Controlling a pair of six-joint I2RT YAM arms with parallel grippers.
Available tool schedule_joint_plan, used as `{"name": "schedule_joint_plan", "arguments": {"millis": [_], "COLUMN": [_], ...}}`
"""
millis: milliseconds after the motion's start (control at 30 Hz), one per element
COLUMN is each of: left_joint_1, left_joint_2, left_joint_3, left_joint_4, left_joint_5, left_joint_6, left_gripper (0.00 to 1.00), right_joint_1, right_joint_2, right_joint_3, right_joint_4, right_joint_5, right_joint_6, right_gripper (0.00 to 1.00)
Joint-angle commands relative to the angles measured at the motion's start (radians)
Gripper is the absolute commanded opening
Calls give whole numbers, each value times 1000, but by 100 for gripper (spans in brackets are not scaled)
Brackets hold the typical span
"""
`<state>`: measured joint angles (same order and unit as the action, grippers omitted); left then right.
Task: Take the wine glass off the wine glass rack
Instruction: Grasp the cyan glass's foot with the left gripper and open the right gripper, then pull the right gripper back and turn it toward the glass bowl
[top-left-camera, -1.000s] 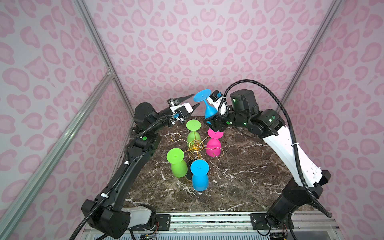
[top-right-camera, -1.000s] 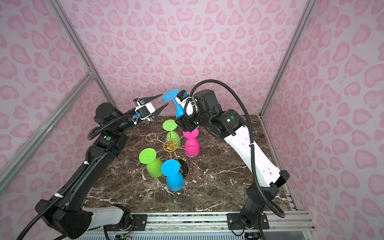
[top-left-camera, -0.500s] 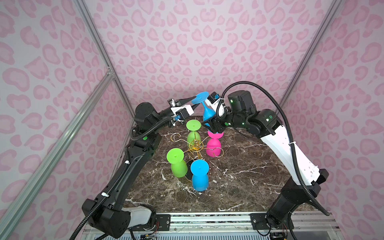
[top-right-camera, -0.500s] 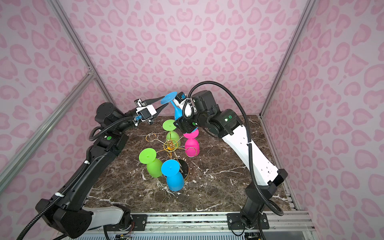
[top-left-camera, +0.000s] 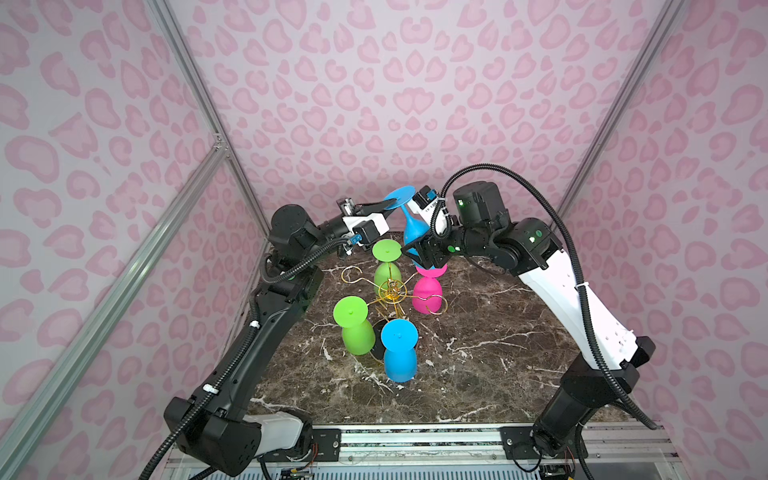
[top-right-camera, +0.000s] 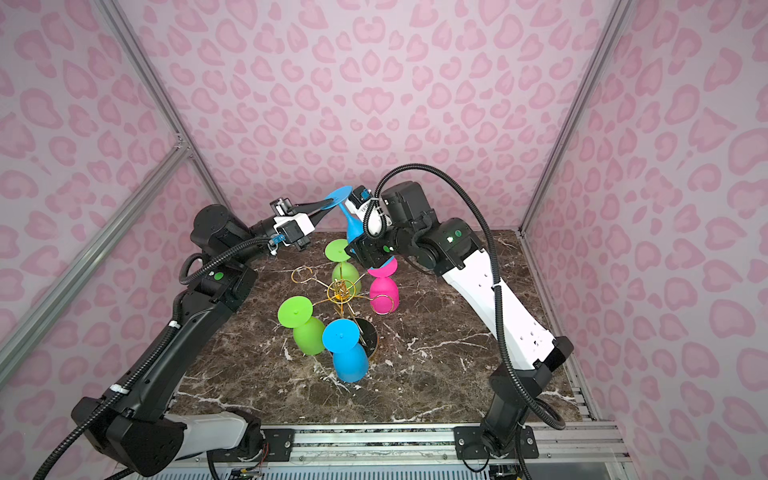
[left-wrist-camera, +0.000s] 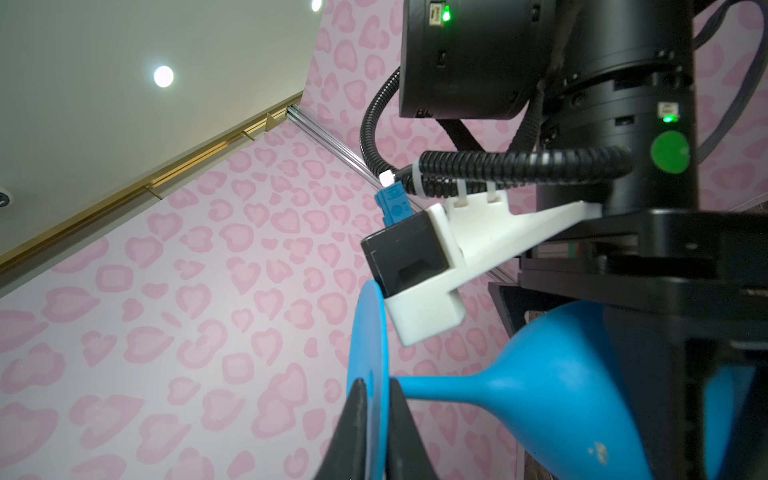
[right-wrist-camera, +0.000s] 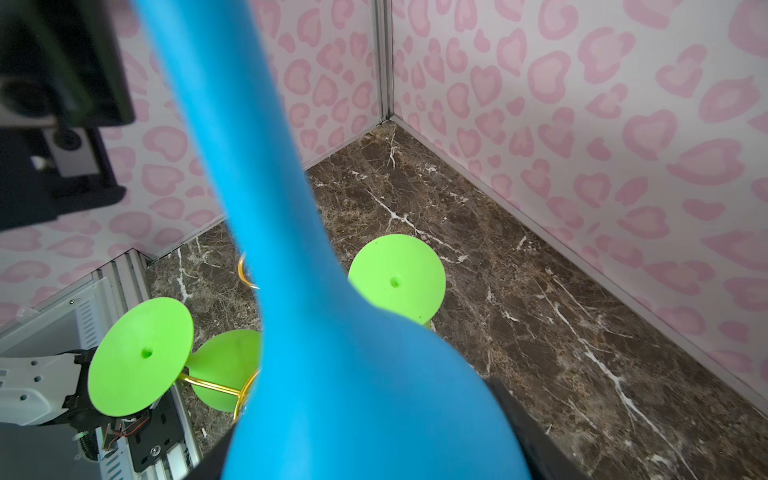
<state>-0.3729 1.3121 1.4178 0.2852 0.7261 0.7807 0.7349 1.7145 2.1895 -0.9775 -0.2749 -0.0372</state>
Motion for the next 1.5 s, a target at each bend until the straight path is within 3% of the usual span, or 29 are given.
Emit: {"name": "schedule_joint_plan", "arguments": {"millis": [0, 133, 267, 400, 867, 1100, 1333, 1467], "left_joint_1": [0, 0, 0, 0, 25, 52, 85, 90], "left_joint_2": [2, 3, 4, 10, 37, 54, 67, 71], "left_joint_3": [0, 1, 7, 17, 46, 56, 52, 35], "left_joint_4": [26, 25, 20, 14, 12, 28, 61, 94], "left_joint_5": [-8, -21, -44, -64, -94, -142, -154, -149], "left_joint_6": [-5, -4, -26, -61, -218, -368, -604, -698], "left_gripper": [6, 3, 3, 3, 3, 3, 3, 3], "right_joint_1": [1, 1, 1, 1, -55, -159, -283, -298], "right_joint_2": [-7, -16, -25, -58, -322, -529, -732, -741], "right_joint_3": [-11, -19, -20, -37, -296, -513, -825, -884], "right_joint_4": [27, 36, 40, 69, 341, 540, 815, 875], "right_joint_5": [-27, -24, -27, -49, -70, -124, -165, -176], "right_joint_6": [-2, 3, 14, 21, 84, 141, 245, 284], "right_gripper": [51, 54, 71, 80, 98, 97, 76, 68]}}
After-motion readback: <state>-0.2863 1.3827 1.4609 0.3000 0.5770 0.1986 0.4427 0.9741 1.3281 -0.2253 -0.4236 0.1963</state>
